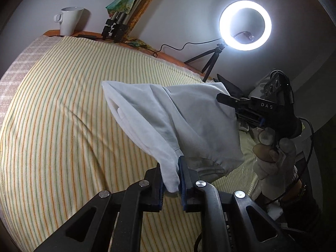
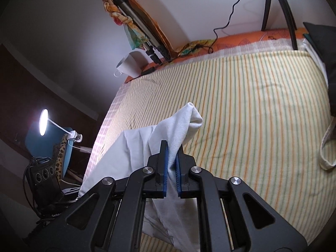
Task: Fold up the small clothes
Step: 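Lift the folded shirt with both tools and carry it to the black stack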
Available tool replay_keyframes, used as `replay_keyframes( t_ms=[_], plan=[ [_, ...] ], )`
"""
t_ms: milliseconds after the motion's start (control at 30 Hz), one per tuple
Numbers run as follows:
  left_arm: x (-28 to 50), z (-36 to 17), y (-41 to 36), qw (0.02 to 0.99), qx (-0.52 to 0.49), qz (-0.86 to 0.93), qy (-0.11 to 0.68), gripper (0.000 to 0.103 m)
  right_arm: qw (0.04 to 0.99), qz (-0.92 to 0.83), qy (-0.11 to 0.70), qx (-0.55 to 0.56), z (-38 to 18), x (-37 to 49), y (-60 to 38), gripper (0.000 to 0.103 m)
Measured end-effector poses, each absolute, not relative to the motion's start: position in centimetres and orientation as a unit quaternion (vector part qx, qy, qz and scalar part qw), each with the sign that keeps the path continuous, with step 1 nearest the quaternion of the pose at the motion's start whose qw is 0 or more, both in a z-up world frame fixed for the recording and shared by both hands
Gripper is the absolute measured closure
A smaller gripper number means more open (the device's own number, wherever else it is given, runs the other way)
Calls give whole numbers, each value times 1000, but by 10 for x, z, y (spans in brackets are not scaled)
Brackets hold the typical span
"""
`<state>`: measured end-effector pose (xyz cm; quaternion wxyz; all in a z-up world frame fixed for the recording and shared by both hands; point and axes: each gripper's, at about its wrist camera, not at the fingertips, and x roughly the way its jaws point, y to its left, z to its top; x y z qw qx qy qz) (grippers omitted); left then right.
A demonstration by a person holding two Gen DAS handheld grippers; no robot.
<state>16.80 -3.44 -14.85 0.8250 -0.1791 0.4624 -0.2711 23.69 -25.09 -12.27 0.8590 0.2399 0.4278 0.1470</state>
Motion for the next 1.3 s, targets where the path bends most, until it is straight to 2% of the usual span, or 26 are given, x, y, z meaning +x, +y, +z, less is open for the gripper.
replay_keyframes(
  t_ms=[333, 833, 1300],
  plan=[
    [189, -125, -94, 822, -152, -318, 447, 94, 881, 115, 400, 227, -85, 214, -298, 96],
    [232, -96, -230, 810, -105, -383, 431, 94, 905, 50, 352, 233, -44, 185, -409, 96],
    [290, -70, -355, 819, -64, -423, 383, 94, 928, -10, 292, 229, -2, 189, -521, 96]
  ],
)
